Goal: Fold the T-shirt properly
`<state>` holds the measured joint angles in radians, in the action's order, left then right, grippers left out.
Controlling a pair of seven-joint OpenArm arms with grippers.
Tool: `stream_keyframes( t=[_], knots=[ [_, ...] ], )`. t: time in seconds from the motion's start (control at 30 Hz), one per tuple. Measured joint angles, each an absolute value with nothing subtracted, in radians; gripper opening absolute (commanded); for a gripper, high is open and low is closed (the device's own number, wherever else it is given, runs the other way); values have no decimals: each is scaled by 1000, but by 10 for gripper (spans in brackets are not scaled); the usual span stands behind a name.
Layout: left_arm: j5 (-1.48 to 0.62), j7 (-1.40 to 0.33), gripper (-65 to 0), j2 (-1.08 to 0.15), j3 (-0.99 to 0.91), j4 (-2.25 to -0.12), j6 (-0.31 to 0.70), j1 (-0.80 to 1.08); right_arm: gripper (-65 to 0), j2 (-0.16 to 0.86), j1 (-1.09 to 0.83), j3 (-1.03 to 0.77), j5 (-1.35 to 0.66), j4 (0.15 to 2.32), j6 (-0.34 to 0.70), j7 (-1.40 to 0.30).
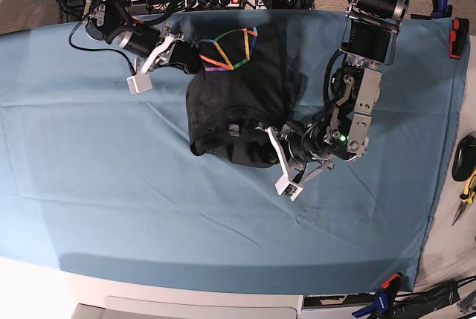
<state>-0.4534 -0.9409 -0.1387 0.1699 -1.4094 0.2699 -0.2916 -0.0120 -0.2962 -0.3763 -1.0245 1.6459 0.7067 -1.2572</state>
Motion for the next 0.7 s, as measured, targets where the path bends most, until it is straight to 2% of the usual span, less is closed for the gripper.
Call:
stream_keyframes(
  t=[0.07, 0.5, 0.6, 0.63, 0.7],
  knots=[
    [-453, -941, -534, -139, 170, -1409, 270, -292, -650, -12, -296, -376, -993, 1646, 708, -1235],
    [-384, -940, -533, -138, 170, -1409, 270, -293, -642, -15, -293, -373, -953, 1649, 703, -1208],
    [-382, -941, -533, -139, 170, -1409, 270, -302, -391, -14, -265, -374, -931, 1647, 705, -1218],
    [-384, -941, -533, -139, 170, -1409, 270, -308, -341, -7, -252, -375, -938, 1644, 706, -1215],
    [-383, -942, -533, -139, 170, -1409, 270, -320, -328, 21, -221, -377, -922, 1644, 703, -1215]
  ],
)
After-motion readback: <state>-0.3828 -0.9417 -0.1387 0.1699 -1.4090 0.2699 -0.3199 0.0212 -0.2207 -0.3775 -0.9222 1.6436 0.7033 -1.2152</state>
